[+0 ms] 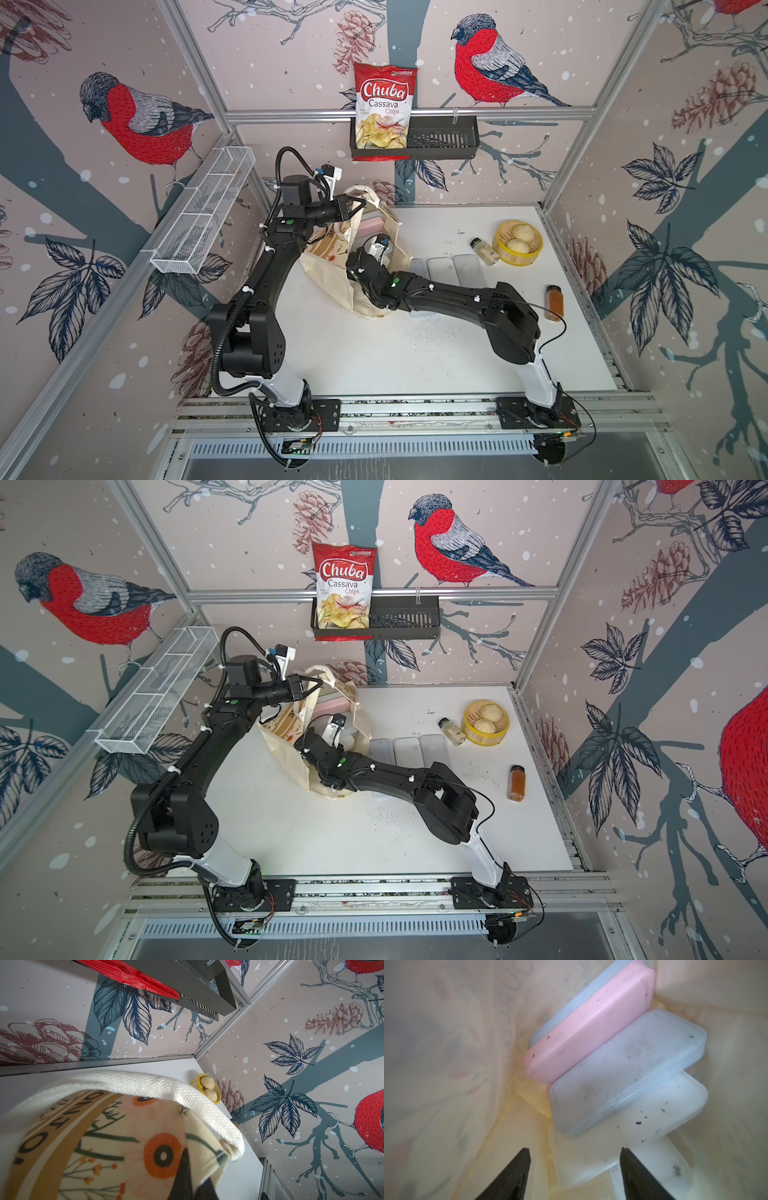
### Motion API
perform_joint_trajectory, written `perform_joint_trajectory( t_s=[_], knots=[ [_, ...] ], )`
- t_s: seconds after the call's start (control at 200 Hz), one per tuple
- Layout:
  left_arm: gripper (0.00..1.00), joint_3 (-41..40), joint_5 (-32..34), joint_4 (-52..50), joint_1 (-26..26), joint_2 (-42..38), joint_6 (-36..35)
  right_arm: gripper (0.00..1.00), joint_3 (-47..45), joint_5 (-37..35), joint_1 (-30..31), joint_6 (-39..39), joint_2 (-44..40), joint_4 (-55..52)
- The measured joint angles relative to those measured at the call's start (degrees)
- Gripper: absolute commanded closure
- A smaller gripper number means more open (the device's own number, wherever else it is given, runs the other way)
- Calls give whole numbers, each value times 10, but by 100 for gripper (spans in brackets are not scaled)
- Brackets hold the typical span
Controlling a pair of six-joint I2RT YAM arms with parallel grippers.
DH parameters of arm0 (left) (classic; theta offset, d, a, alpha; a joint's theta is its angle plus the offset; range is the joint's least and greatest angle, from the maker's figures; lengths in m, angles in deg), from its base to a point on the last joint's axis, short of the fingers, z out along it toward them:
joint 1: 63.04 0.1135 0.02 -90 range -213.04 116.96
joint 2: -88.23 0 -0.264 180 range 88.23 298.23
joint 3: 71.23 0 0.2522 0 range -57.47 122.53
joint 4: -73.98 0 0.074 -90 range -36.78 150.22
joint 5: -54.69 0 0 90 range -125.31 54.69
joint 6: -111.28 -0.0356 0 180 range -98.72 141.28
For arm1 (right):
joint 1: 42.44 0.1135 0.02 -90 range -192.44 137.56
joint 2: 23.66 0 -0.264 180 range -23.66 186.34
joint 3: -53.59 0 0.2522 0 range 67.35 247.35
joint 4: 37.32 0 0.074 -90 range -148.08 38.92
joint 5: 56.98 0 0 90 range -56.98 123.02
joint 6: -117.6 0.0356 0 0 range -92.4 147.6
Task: Take out the pencil case from the canvas bag
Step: Pick up the pencil case from the canvas bag.
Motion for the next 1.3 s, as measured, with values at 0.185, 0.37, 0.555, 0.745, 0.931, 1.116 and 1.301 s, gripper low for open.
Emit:
perform_joint_trajectory(
  t_s=[0.185, 0.37, 0.555, 0.745, 0.931, 1.116, 1.301],
  knots=[
    [100, 0, -2, 3, 0, -1, 0, 29, -8, -6, -13, -28, 6, 29],
    [100, 0, -2, 3, -1, -2, 1, 28, 32, 17, -58, 37, 31, -3],
    [100, -3, -3, 8, -3, -2, 5, 25, 70, 48, -71, 108, 57, -36],
    [100, -4, -3, 10, -7, -3, 6, 22, 96, 73, -76, 171, 80, -63],
    [100, -5, -3, 10, -8, -3, 6, 22, 100, 98, -82, 227, 92, -76],
    [100, -5, -2, 10, -12, -3, 5, 21, 104, 113, -89, 272, 99, -74],
    [100, -5, 0, 10, -13, -3, 4, 21, 109, 127, -96, 306, 104, -70]
  ],
)
